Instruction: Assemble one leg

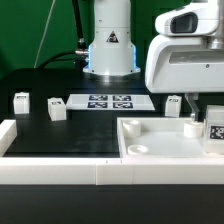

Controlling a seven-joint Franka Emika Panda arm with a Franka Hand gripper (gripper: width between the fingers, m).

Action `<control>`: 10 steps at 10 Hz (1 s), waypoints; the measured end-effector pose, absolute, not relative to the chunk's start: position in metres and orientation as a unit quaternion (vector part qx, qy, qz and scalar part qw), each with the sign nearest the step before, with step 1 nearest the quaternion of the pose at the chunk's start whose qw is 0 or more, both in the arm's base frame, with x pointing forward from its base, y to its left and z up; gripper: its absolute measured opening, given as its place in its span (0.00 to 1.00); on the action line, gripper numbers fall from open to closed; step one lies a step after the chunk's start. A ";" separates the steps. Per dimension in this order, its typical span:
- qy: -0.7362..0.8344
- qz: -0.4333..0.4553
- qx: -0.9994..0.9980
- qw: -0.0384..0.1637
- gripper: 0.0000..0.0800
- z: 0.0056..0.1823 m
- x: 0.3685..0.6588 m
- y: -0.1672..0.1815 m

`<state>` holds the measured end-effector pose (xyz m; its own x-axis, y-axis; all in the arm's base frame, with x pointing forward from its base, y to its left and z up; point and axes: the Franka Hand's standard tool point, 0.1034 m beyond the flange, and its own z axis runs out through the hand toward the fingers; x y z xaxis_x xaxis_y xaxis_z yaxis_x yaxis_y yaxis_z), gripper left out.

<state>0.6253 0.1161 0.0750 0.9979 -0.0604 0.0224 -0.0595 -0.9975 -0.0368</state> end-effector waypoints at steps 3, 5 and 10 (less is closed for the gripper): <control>0.047 -0.011 -0.999 0.019 0.36 0.075 0.625 0.116; 0.121 -0.008 -0.992 0.028 0.36 0.074 0.625 0.115; 0.434 -0.002 -0.899 0.054 0.36 0.074 0.624 0.114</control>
Offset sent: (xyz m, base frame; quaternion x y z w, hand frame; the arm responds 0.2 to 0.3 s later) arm 0.0000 0.0000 0.0000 0.0000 0.0000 0.0799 0.9968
